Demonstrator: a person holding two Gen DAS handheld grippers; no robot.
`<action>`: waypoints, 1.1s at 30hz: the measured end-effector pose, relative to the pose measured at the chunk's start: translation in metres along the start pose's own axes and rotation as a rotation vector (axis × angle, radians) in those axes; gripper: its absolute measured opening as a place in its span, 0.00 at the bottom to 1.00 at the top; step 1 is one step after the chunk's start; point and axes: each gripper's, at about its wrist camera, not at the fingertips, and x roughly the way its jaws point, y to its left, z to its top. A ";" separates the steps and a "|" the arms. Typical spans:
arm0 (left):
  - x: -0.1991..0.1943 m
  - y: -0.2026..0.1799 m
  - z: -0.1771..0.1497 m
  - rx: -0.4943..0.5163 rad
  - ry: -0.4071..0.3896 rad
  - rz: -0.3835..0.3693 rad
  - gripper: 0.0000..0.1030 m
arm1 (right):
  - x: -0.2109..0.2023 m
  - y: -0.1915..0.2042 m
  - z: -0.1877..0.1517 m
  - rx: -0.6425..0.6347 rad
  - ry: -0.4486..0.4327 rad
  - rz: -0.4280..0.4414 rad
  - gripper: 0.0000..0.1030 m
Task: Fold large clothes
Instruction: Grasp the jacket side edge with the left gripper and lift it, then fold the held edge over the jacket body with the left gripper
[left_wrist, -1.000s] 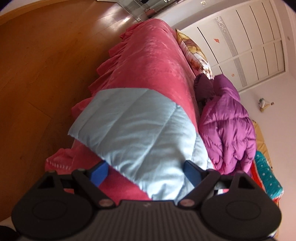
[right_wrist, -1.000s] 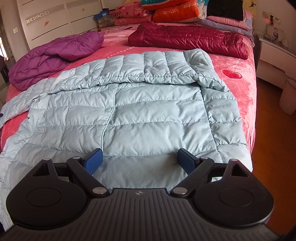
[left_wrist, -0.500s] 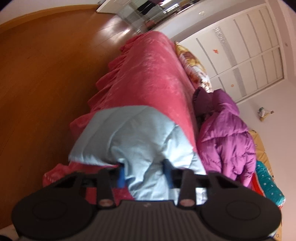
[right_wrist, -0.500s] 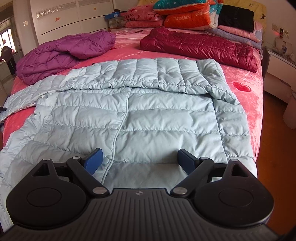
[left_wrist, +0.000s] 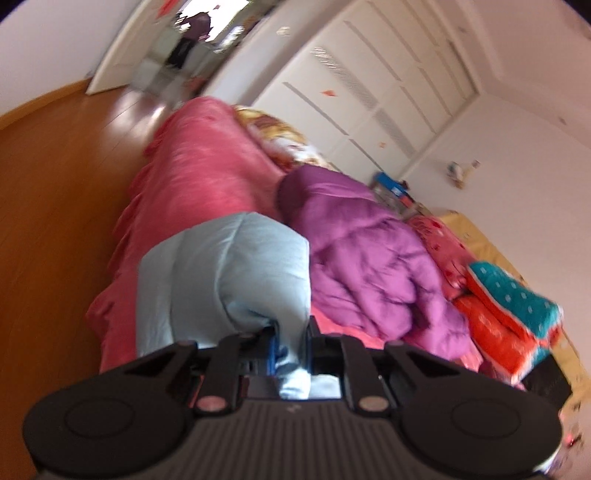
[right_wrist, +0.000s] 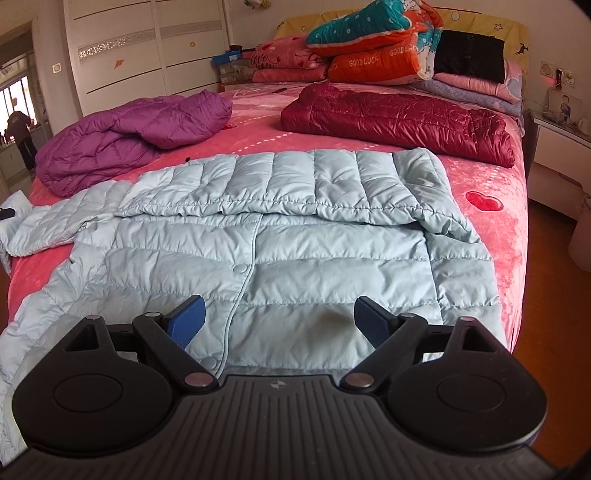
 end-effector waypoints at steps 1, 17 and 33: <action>-0.003 -0.006 -0.002 0.021 0.000 -0.011 0.11 | 0.001 -0.001 0.000 0.005 -0.003 0.000 1.00; -0.032 -0.110 -0.052 0.329 0.068 -0.186 0.10 | 0.014 -0.030 0.011 0.117 -0.032 -0.022 1.00; -0.040 -0.213 -0.177 0.653 0.278 -0.366 0.10 | 0.022 -0.093 0.015 0.313 -0.067 -0.025 1.00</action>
